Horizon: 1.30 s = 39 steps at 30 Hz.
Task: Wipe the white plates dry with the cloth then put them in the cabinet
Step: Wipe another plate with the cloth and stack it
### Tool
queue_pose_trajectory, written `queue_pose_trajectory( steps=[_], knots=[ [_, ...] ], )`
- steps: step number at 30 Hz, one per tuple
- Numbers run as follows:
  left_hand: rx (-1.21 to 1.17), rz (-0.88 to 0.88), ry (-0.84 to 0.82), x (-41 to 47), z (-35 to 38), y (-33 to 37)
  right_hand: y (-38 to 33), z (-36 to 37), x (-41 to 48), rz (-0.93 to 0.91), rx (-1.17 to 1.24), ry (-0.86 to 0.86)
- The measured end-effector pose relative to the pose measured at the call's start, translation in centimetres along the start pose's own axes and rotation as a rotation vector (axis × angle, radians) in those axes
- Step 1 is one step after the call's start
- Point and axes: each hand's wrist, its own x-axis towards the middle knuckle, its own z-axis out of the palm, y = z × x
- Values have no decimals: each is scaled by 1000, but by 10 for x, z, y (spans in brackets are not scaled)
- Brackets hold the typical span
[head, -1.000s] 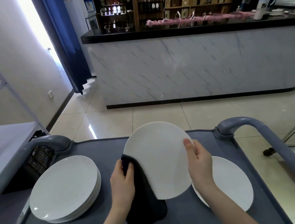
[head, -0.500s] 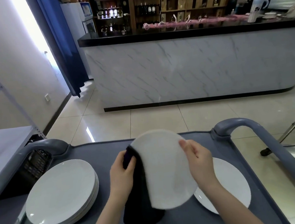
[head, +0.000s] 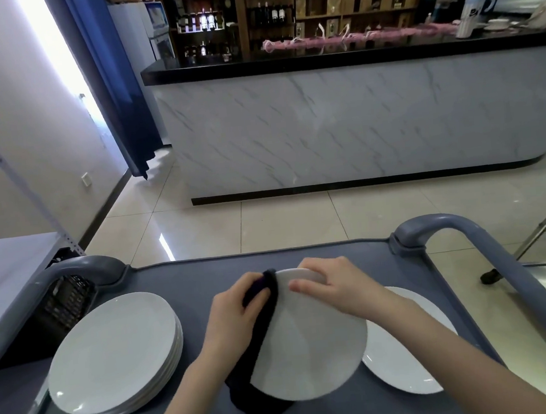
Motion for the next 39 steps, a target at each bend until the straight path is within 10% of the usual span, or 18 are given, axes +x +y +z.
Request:
queue_pose_trajectory(
  steps=[12,24,32,39],
  knots=[
    [-229,-347,404,-25,26,-10,-1,42,-15,339,763,759],
    [-29,-70,-33,6,-7,5,-7,10,-19,-70,308,187],
    [-286,-290,305,-9,8,-8,-7,32,-26,224,652,700],
    [-213,-134,252,-12,-5,-5,4,5,-24,81,299,395]
  ],
)
